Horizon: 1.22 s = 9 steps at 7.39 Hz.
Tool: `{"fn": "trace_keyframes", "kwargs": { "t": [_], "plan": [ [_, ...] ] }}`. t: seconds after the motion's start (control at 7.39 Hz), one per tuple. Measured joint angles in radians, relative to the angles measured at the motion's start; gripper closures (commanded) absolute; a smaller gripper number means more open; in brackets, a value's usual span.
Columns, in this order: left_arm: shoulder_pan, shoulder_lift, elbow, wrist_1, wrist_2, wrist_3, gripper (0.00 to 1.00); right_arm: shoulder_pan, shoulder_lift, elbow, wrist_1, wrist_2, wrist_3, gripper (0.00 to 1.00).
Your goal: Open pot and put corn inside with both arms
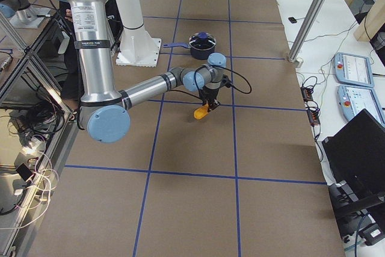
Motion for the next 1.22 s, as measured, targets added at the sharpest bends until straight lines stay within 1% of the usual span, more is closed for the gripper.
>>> {"fn": "trace_keyframes", "kwargs": {
  "t": [0.14,0.27,0.41,0.68,1.08,1.22],
  "plan": [
    [0.049,-0.051,0.034,0.019,0.042,-0.023,0.02,0.017,0.065,-0.001,-0.076,0.008,-0.008,0.71],
    [0.093,-0.102,0.076,0.028,0.079,-0.045,0.02,0.029,0.119,-0.001,-0.134,0.017,-0.011,0.71],
    [0.131,-0.148,0.12,0.031,0.107,-0.058,0.02,0.038,0.156,-0.003,-0.168,0.031,-0.012,0.71],
    [0.18,-0.232,0.218,0.031,0.144,-0.065,0.02,0.048,0.187,-0.007,-0.187,0.054,-0.013,0.71],
    [0.205,-0.33,0.346,0.017,0.154,-0.066,0.02,0.052,0.194,-0.009,-0.189,0.065,-0.012,0.7],
    [0.208,-0.349,0.394,-0.01,0.155,-0.066,0.02,0.053,0.196,-0.009,-0.189,0.068,-0.012,0.7]
  ]
}}
